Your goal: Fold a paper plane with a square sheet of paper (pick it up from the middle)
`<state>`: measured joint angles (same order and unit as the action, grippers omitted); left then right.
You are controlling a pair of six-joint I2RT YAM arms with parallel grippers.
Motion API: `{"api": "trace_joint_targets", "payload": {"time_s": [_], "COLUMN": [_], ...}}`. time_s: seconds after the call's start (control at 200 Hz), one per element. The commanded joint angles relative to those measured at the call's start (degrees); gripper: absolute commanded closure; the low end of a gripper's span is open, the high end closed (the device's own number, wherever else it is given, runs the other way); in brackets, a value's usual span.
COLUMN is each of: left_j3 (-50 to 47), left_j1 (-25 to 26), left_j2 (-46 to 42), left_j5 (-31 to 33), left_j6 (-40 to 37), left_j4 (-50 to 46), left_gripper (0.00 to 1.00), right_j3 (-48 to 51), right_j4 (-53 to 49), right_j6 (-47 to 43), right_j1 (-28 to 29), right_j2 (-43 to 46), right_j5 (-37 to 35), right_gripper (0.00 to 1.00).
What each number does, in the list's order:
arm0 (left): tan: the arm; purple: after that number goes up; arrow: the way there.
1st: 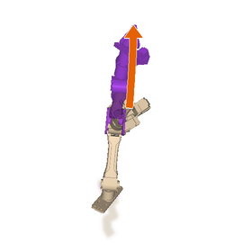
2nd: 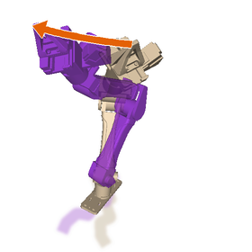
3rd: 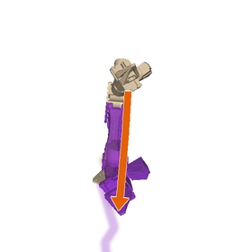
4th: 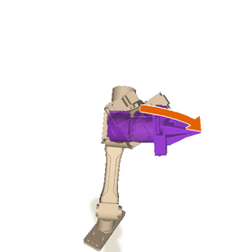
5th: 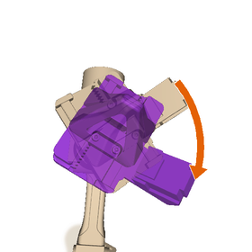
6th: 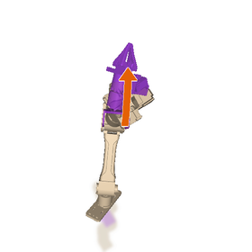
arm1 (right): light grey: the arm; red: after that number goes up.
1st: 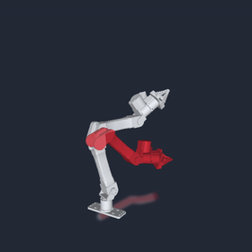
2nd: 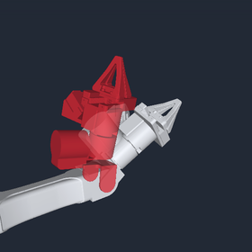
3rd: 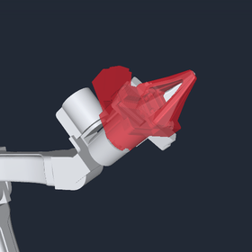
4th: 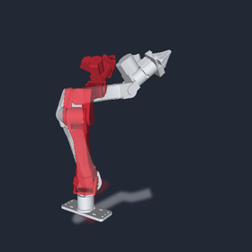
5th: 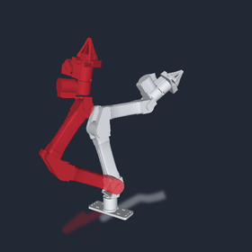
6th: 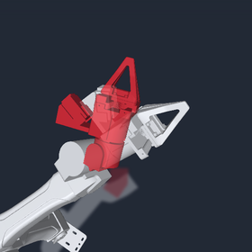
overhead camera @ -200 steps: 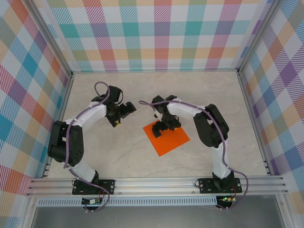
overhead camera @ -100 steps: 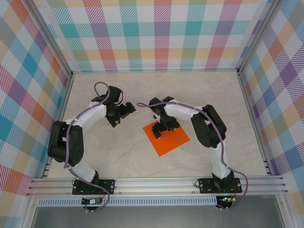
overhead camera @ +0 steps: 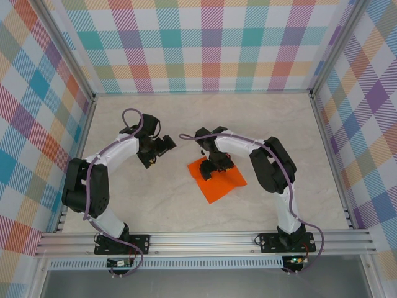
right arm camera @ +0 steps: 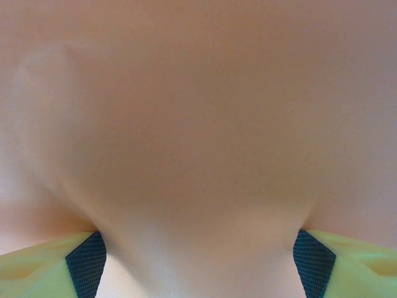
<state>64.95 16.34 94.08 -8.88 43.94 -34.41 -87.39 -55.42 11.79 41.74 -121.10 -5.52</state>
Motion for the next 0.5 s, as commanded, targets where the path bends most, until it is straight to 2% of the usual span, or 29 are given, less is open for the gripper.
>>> {"api": "trace_joint_targets", "payload": {"time_s": [0.0,0.13,0.295,0.495], "left_j3": [-0.61,-0.61,-0.78,-1.18], "left_j1": [-0.34,-0.33,-0.30,-0.32], "left_j2": [-1.89,-2.05,-2.34,-2.50], "left_j5": [0.23,0.01,0.03,0.02], "left_j6": [0.33,0.20,0.26,0.30], "left_j4": [-1.27,-1.27,-1.25,-1.18], "left_gripper": [0.00,0.00,0.00,0.00], "right_j3": [5.22,4.07,0.08,-3.15], "right_j4": [3.21,2.50,0.38,-0.19], "right_j6": [1.13,1.47,2.59,4.45], "right_j1": [-0.08,-0.16,-0.16,-0.53], "right_j2": [-5.81,-1.26,3.67,1.59], "right_j5": [0.83,3.12,2.07,0.79], "right_gripper": [0.19,0.14,0.06,0.02]}}
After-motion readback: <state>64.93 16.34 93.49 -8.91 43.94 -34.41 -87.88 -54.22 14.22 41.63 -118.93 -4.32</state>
